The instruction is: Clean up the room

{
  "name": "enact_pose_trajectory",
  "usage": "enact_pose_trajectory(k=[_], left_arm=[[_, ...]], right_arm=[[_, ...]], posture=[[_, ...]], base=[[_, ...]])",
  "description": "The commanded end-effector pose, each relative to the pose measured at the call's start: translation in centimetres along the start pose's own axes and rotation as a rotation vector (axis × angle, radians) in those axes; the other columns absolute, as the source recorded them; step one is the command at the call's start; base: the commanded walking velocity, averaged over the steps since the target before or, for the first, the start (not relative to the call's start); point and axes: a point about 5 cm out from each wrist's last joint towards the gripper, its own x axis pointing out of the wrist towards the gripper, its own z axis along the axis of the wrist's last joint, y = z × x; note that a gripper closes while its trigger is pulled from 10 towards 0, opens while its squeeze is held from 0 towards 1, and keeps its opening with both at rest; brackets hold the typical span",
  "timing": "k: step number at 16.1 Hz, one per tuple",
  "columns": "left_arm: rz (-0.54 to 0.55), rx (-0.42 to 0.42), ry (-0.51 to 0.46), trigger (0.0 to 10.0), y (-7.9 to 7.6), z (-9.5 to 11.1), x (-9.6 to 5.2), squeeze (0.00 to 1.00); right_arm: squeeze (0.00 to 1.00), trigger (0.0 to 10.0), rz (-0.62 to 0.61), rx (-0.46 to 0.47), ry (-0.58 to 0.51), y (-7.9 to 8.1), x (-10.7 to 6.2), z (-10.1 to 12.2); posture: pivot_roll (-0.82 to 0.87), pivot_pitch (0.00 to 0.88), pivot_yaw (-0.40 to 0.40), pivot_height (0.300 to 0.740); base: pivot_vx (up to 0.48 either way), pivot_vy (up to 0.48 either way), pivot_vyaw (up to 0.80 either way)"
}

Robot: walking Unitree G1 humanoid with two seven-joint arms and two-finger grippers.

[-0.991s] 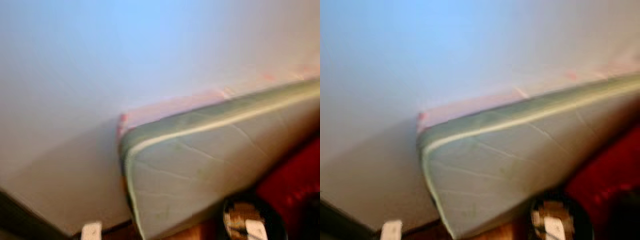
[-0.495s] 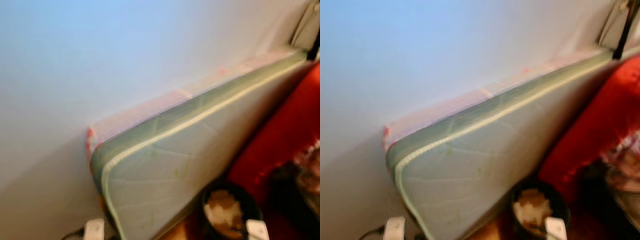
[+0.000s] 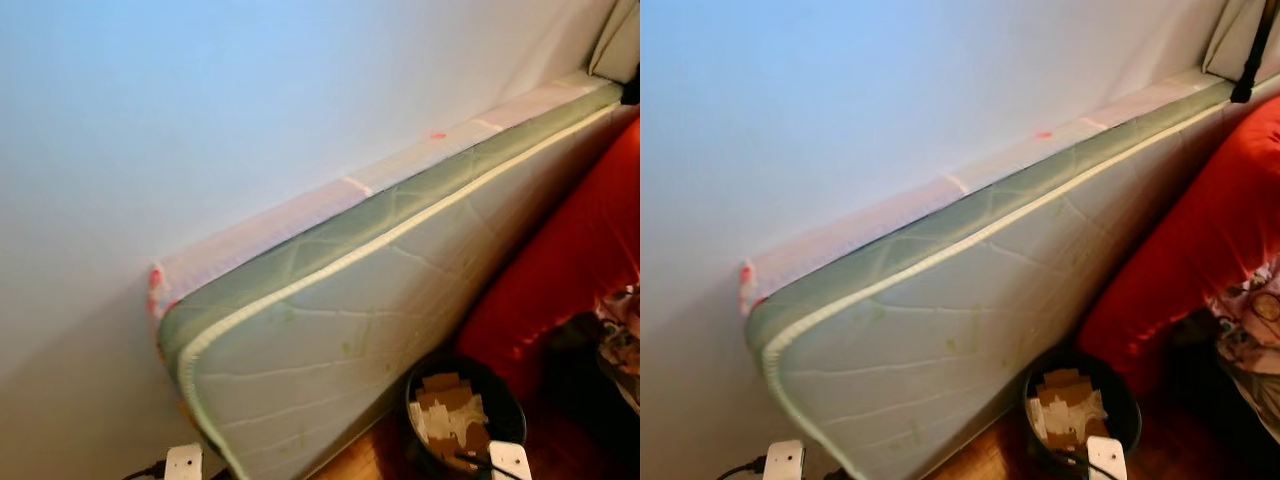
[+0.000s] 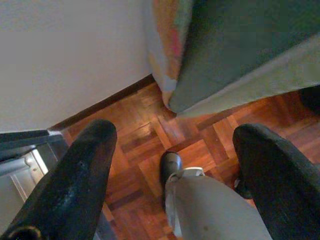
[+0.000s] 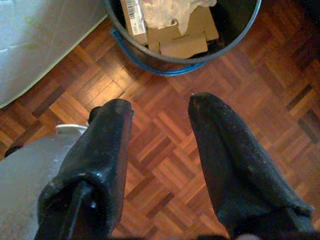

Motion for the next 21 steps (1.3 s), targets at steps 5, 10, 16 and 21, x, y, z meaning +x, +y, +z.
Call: enact_pose_trajectory(k=[5,10,16,21], left_arm=[[0.052,0.112,0.019,10.0,2.00,3.81,1.00,0.00],[0.052,0.112,0.018,10.0,1.99,3.86,1.01,0.00],[0.051,0.110,0.018,10.0,1.95,3.87,1.02,0.00],[0.048,0.109,0.019,10.0,1.93,3.82,1.01,0.00]], right_arm=[[0.00,10.0,0.080,0.072,-0.050,-1.61,0.13,2.92],[0.00,10.0,0.089,0.063,-0.049,-1.55,0.14,2.98],[0.00,10.0,0.084,0.073,-0.061,-1.60,0.13,3.10],[0.00,10.0,0.083,0.081,-0.066,-1.62,0.12,3.08]], posture=[[0.00,0.000,0.004,0.740],[0.00,0.000,0.003,0.740],[0.00,0.000,0.002,0.740],[-0.01,0.000,0.002,0.740]], base=[[0.000,-0.361,-0.12],[0.000,-0.361,-0.73],[0.000,-0.386,-0.13],[0.000,-0.383,0.00]])
